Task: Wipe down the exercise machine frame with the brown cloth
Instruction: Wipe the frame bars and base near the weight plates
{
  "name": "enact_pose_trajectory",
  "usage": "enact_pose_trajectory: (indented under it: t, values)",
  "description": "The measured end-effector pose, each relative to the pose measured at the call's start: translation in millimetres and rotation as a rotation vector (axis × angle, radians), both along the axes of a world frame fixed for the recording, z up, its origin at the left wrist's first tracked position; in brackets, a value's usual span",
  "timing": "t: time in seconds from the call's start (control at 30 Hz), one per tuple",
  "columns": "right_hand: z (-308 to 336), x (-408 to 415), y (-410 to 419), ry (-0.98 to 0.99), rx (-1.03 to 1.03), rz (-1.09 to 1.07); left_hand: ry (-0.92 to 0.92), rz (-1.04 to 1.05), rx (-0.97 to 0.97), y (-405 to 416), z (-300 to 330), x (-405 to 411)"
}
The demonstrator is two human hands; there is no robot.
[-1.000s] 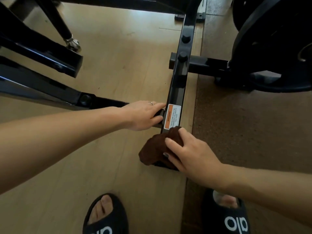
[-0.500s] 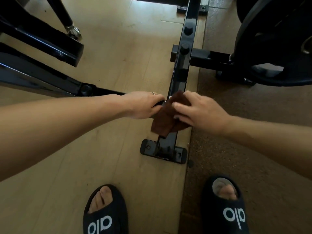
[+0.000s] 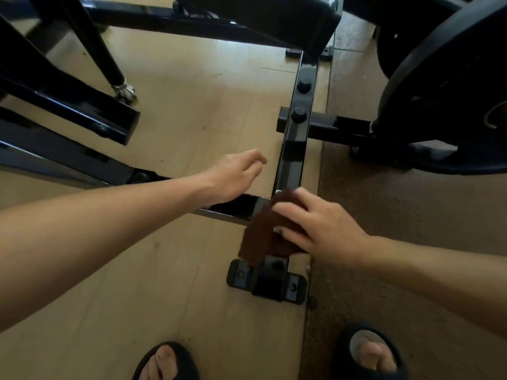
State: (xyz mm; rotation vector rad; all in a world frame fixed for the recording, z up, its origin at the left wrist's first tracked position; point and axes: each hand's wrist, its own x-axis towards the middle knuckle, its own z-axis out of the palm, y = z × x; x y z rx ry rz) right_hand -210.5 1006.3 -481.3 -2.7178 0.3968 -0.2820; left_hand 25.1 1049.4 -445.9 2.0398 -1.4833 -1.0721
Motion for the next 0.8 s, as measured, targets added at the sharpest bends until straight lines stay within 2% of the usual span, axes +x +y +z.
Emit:
enact_pose_trajectory:
  t: [0.1, 0.17, 0.27, 0.37, 0.5, 0.53, 0.57, 0.67, 0.7, 0.8]
  values:
    - [9, 30, -30, -0.161, 0.358, -0.458, 0.123, 0.197, -0.124, -16, 11, -3]
    - [14, 52, -45, -0.248, 0.508, -0.633, 0.222, 0.253, -0.151, -27, 18, -5]
    - [20, 72, -59, -0.302, 0.734, -0.702, 0.343, 0.272, -0.074, -42, 22, -5]
    - [21, 79, -68, -0.301, 1.011, -0.669, 0.479, 0.338, 0.065, -54, 13, -2]
    - [22, 85, -81, -0.367, 1.333, -0.608, 0.645, 0.443, 0.027, -65, -5, 3]
    - [21, 85, -83, -0.380, 1.334, -0.592, 0.637, 0.471, -0.014, -69, -10, 3]
    - [20, 84, -84, -0.382, 1.243, -0.580, 0.606, 0.494, -0.064, -74, -15, 4]
    - [12, 76, -86, -0.360, 0.591, -0.671, 0.457, 0.536, -0.180, -93, -24, 11]
    - [8, 75, -86, -0.350, 0.455, -0.704, 0.403, 0.550, -0.203, -101, -26, 15]
    - [-9, 78, -76, -0.170, 0.327, -0.676, 0.164, 0.528, -0.273, -126, -27, 29]
